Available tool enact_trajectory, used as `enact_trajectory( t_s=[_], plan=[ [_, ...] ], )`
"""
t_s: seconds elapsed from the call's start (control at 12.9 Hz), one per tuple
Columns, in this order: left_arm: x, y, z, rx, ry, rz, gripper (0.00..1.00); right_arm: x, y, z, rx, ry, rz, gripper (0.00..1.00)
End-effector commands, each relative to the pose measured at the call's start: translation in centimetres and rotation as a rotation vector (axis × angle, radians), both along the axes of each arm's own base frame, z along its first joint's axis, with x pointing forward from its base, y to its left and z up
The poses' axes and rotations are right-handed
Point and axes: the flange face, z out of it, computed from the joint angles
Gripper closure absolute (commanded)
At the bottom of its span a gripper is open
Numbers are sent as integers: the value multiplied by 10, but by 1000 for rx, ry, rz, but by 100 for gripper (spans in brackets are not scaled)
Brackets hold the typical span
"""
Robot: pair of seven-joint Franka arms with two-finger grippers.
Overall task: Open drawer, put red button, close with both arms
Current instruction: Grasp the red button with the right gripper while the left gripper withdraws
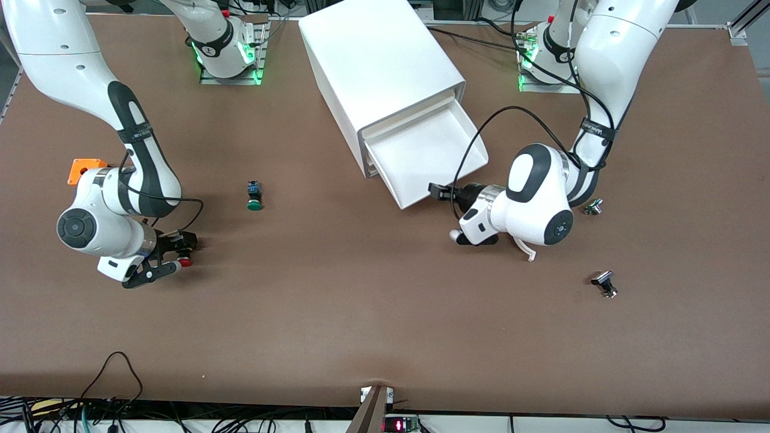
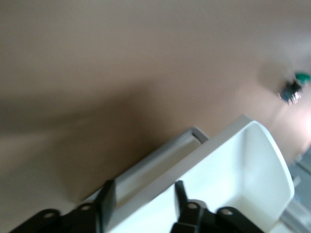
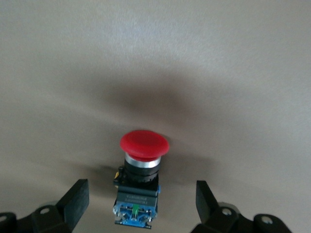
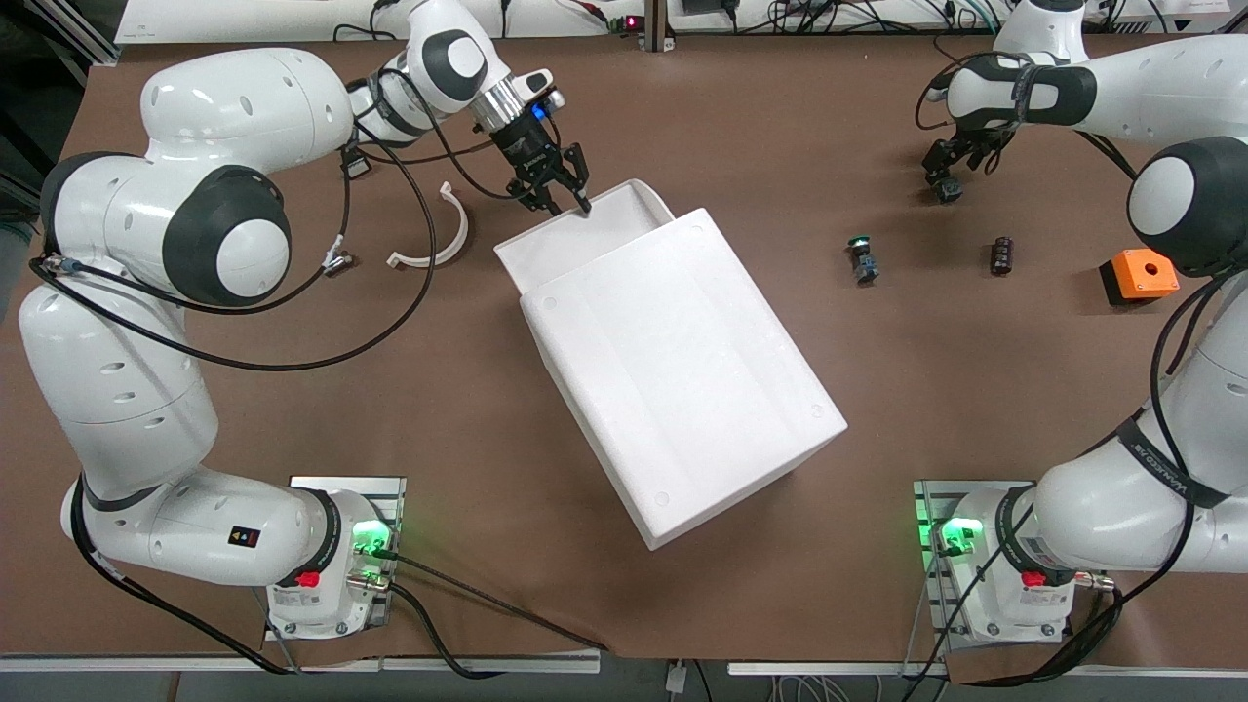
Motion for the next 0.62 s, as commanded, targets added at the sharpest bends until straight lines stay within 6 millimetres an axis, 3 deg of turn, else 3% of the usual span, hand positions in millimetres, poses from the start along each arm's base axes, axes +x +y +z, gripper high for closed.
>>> enact_trajectory(
  t_s=[0.0,0.15,0.23,0.46,0.54],
  plan=[
    [22,6,30,87,-37,58,0,-16,-2,-6,20,-1,1,18],
    [26,12,32,91,-41,70,0,-17,-3,-9,21,1,-1,26],
    [27,15,32,99,-40,78,0,-17,-4,-10,21,2,-2,36],
    [35,33,51,161,-81,109,0,-13,-4,-2,25,-5,12,87],
    [41,48,62,169,-101,133,0,-12,-2,7,39,-12,3,98]
  ],
)
